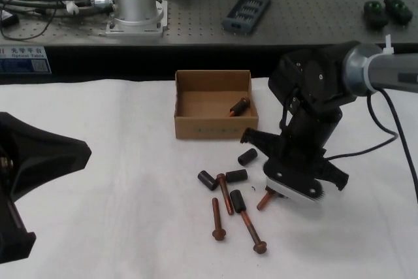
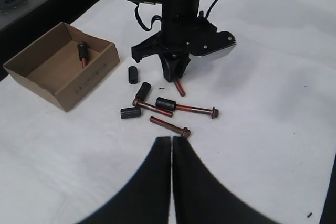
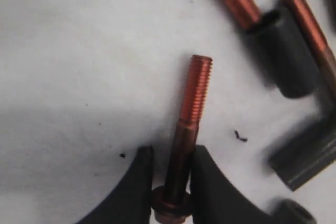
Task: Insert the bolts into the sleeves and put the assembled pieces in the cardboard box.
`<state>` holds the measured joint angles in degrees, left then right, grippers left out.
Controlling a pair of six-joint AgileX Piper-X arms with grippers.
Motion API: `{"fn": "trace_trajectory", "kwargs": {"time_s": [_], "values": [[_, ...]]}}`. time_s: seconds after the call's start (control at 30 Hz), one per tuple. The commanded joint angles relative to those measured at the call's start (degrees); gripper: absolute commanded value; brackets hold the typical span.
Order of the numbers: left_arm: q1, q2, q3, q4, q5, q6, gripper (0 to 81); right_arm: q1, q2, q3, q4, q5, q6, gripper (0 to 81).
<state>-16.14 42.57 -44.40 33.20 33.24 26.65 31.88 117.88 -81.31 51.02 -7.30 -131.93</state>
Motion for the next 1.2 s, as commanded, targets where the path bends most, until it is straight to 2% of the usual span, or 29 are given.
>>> {"fn": "trace_trajectory", "kwargs": {"time_s": [0.0,0.3,0.6,0.8,0.97,1.03,1.17], "values": [[0.1,-0.4,-0.12,0.16,0.02,-1.38,0.7,0.13,0.96,0.43,-1.7,-3.59,-13.41,2.9],[0.1,-0.4,-0.12,-0.75,0.02,-1.4,0.7,-0.88,0.96,0.43,-6.68,-3.59,-13.4,2.9],[0.1,-0.4,-0.12,-1.18,0.02,-1.4,0.7,-1.03,0.96,0.43,-5.55,-3.74,-11.25,0.8],[0.1,-0.4,-0.12,-1.2,0.02,-1.4,0.7,-1.03,0.96,0.43,-2.48,-1.07,-11.26,33.7],[0.1,-0.4,-0.12,-1.2,0.02,-1.4,0.7,-1.24,0.96,0.43,0.05,3.95,-10.89,34.6],[0.1,-0.4,-0.12,-1.2,0.02,-1.4,0.7,-1.38,0.96,0.43,0.23,4.21,-6.98,34.6],[0.1,-0.4,-0.12,-1.2,0.02,-1.4,0.7,-1.35,0.96,0.43,0.23,5.73,7.29,32.0]]}}
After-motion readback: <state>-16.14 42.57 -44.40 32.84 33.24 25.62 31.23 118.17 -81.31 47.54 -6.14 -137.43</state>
